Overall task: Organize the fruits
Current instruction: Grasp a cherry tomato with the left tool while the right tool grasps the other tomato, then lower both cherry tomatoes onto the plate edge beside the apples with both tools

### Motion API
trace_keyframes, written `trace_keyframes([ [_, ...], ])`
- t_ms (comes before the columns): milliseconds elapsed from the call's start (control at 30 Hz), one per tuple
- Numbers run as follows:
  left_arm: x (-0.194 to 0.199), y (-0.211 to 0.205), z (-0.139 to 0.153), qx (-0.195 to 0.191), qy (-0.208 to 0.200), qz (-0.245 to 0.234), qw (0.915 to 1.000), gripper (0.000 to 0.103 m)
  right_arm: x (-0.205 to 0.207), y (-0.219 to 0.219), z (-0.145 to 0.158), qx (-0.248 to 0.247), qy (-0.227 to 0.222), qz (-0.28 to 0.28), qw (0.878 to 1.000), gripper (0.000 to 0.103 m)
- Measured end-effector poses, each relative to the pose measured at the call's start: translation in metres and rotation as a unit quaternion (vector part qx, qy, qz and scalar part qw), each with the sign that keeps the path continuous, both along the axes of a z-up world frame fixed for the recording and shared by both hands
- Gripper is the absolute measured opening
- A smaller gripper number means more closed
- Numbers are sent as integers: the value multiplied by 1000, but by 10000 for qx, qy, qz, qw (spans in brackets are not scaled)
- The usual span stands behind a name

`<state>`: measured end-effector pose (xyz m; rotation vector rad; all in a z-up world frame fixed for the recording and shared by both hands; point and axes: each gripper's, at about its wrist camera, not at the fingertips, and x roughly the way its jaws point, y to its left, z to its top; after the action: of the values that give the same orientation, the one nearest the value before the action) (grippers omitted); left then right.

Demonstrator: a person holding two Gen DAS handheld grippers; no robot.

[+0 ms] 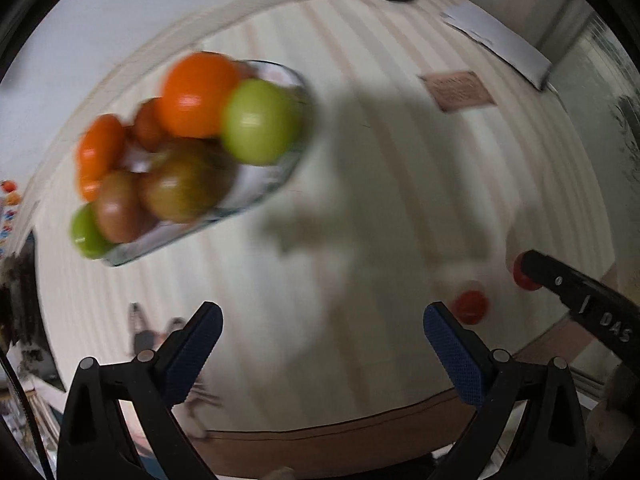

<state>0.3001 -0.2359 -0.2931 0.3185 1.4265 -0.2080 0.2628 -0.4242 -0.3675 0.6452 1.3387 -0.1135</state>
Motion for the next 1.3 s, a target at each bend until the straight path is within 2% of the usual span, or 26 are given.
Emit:
trace_keyframes([
  [200,-11,-52,-31,-280,519,-661,9961,100,-5,-28,-1,-144,97,-298,9994,32],
  [233,-13,-58,-37,-259,590,-749,9951,89,-4,-30,0,-163,122,-340,9992,32],
  [267,-14,-62,-41,-260,662,-802,9942,74,-5,-34,0,-176,131,-369,9991,32],
  [333,-18,-69,-50,-267,829,-885,9923,58,-10,-44,3,-177,139,-435,9988,32],
  [500,-23,-82,-48,-219,629,-1122,9914,47,-16,-52,7,-183,139,-497,9985,32],
  [567,-24,-84,-44,-259,522,-1196,9911,30,-17,-52,8,-202,137,-490,9985,32],
  [600,-23,-85,-43,-264,517,-1211,9909,29,-18,-52,9,-219,132,-479,9985,32],
  [633,-20,-89,-44,-277,511,-1224,9908,23,-18,-52,10,-237,126,-467,9985,32],
  [833,-17,-84,-42,-395,456,-1186,9911,22,-18,-47,15,-300,85,-412,9987,32],
  [1033,-1,-46,-15,-725,349,-775,9937,22,-15,-36,26,-265,-50,-297,9992,32],
  [1167,8,-4,14,-1123,270,-152,9932,22,-2,-13,37,-176,-243,-14,9995,32],
  [1300,19,52,41,-1449,115,546,9879,22,26,33,45,49,-546,482,9973,32],
])
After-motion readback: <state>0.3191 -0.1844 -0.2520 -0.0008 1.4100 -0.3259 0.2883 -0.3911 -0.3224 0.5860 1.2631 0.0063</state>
